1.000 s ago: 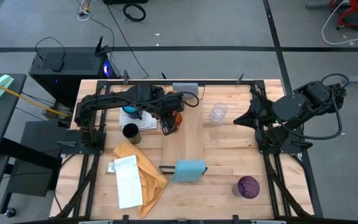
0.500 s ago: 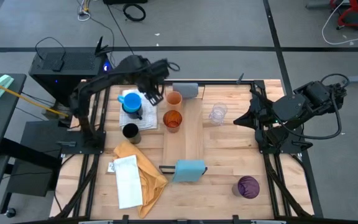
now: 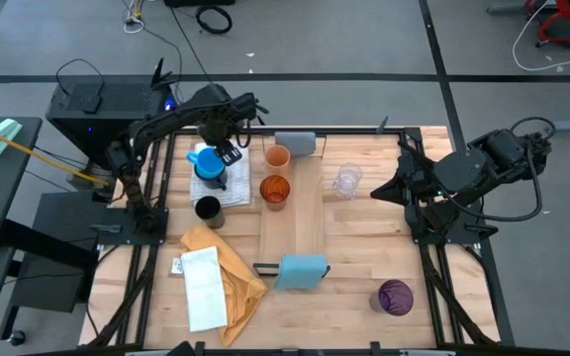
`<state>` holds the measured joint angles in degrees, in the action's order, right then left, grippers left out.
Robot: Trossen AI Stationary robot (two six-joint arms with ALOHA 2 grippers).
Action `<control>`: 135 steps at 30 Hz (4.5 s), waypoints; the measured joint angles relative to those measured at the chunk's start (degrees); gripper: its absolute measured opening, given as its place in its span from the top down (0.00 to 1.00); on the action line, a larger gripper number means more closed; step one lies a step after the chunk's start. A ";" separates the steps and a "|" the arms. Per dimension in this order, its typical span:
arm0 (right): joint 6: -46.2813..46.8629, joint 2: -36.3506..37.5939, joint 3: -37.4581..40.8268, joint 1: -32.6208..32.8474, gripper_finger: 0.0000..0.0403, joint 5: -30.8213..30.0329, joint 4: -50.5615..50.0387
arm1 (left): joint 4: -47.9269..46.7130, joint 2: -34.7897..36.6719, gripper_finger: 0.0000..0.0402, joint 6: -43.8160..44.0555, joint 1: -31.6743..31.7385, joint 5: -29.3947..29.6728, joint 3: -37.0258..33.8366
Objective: Stack small to large cups/mugs on shelf
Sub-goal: Put the light blue mug on the shelf
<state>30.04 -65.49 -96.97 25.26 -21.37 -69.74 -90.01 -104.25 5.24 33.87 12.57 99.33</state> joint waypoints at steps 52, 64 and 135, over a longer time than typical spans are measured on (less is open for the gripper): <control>1.29 -1.77 0.00 0.02 0.97 -1.14 1.21 | -0.01 1.14 0.96 -10.90 3.77 3.28 -8.53; 0.02 -1.77 0.00 0.02 0.97 -1.14 1.17 | 0.07 1.14 0.97 -10.17 -0.24 2.68 8.54; -13.11 -18.16 0.00 -20.68 0.63 30.30 22.26 | 14.55 -5.90 0.97 -66.15 -56.02 16.61 35.62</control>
<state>16.93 -83.65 -96.97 4.58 8.94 -47.48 -75.47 -110.15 -60.91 -22.15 29.18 134.96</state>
